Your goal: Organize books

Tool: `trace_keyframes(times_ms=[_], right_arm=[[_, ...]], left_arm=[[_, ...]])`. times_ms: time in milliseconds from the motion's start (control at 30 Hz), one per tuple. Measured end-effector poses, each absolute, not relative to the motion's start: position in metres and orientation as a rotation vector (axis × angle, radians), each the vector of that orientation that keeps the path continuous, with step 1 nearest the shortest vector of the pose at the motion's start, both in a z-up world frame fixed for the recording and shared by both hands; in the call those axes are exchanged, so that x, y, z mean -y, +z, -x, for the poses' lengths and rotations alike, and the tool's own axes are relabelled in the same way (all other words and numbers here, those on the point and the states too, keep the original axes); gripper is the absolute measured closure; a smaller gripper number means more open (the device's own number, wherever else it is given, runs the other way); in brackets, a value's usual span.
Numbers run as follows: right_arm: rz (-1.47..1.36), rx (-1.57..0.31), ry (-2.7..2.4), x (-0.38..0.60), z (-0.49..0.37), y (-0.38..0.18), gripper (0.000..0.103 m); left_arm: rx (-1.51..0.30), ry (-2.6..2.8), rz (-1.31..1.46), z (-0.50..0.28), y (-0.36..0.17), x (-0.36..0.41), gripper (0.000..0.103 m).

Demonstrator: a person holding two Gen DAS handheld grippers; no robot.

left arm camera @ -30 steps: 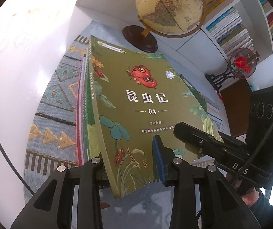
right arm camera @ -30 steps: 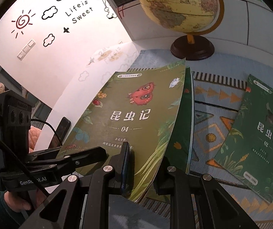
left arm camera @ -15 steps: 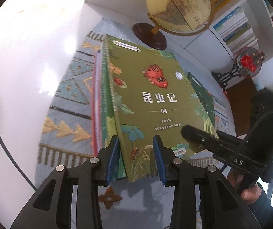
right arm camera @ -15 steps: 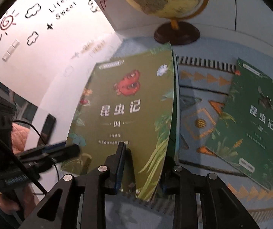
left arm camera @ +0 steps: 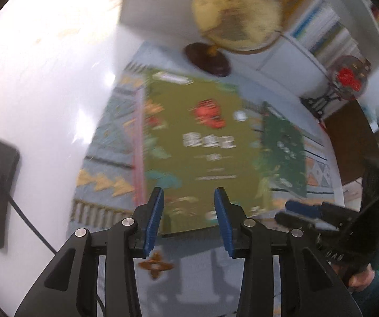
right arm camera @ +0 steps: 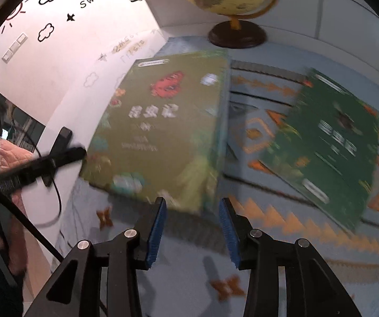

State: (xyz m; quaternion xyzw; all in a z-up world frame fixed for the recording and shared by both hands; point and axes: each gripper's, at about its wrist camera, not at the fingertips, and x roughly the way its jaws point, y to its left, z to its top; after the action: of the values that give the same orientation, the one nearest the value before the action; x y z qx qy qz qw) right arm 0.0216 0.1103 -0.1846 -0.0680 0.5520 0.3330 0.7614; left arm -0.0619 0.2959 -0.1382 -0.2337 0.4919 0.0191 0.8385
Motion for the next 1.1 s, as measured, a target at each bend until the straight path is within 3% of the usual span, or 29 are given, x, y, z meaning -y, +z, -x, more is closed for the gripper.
trace_keyframes(times_ms=[33, 100, 133, 333, 500, 733, 1100], right_arm=[[0.138, -1.198, 0.714, -0.096, -0.019, -0.184, 0.058], [0.108, -1.195, 0.685, -0.067, -0.020, -0.184, 0.058], [0.091, -1.196, 0.671, -0.055, -0.023, -0.184, 0.058], [-0.073, -1.190, 0.546, 0.031, -0.059, -0.181, 0.057], [-0.155, -1.165, 0.480, 0.083, -0.091, -0.177, 0.054], [-0.136, -1.172, 0.480, 0.091, -0.117, -0.195, 0.053], [-0.055, -1.112, 0.476, 0.068, -0.144, -0.223, 0.053]], left_arm=[[-1.036, 0.017, 0.474, 0.055, -0.130, -0.283, 0.055], [-1.031, -0.025, 0.425, 0.040, -0.117, -0.257, 0.025], [-1.012, -0.056, 0.391, 0.031, -0.109, -0.241, 0.023], [-1.003, -0.170, 0.258, -0.038, -0.095, -0.152, 0.023], [-1.065, -0.170, 0.258, -0.083, -0.121, -0.109, 0.023], [-1.166, -0.042, 0.259, -0.118, -0.176, -0.099, 0.023], [-1.208, 0.024, 0.248, -0.132, -0.205, -0.100, 0.023]])
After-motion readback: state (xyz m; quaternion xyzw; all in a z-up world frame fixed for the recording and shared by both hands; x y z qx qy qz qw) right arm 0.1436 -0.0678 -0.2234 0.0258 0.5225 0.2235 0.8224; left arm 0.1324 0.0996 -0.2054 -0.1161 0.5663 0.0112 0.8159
